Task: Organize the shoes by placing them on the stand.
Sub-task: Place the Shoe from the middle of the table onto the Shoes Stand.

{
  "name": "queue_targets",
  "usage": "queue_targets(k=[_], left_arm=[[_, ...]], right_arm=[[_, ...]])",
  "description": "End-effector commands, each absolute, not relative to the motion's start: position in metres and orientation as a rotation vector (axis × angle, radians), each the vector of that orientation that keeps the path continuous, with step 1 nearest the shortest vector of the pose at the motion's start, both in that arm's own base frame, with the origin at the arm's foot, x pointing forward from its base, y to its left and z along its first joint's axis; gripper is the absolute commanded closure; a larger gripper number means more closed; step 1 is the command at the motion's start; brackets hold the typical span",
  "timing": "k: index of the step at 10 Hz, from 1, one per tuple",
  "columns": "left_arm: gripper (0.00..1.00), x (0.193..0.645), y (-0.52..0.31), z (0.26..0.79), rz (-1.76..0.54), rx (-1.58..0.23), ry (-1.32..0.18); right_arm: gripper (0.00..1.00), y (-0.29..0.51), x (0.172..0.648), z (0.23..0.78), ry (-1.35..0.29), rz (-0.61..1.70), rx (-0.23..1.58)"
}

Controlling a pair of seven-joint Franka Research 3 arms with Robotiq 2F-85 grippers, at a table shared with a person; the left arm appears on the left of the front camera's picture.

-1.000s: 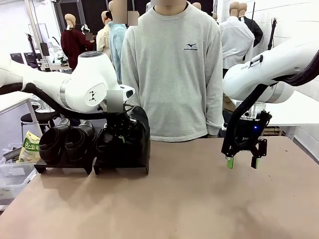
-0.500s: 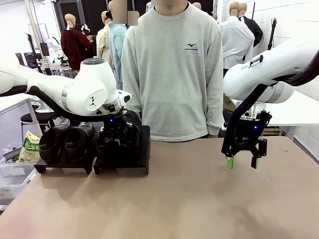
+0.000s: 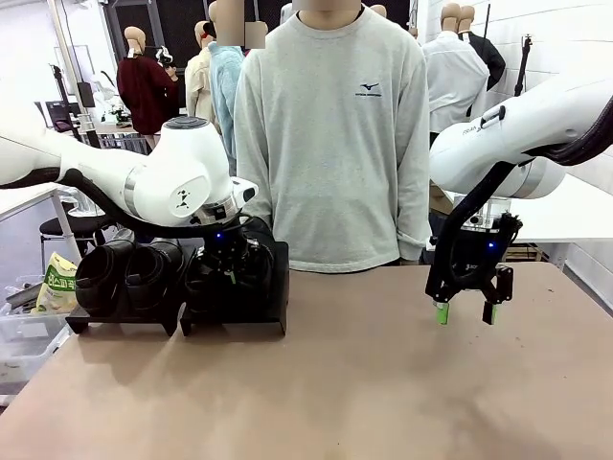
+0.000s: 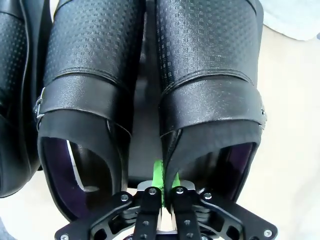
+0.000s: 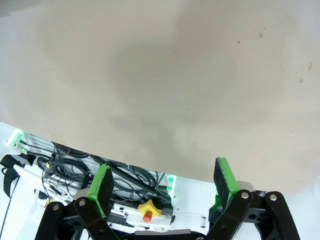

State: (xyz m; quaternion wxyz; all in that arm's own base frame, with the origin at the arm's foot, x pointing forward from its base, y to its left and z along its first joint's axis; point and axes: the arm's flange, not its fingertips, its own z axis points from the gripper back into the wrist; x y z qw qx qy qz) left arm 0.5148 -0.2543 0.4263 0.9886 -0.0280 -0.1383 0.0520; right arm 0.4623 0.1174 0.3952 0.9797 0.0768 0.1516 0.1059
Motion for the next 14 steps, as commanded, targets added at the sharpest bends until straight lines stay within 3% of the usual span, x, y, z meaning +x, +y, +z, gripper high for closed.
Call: queue_targets(k=[1,5,14], left_arm=[[0.80,0.521,-0.261,0.424,0.109,-0.034,-0.275],[0.00,0.517,-0.263,0.430,0.111,-0.020,-0.270],[0.00,0.510,-0.263,0.455,0.090,-0.062,-0.308]], right_arm=[[0.00,0.116,0.462,0.395,0.304,0.222,0.138],[0.00,0.116,0.462,0.395,0.304,0.222,0.138],[0.00,0.116,0.462,0.395,0.304,0.222,0.138]])
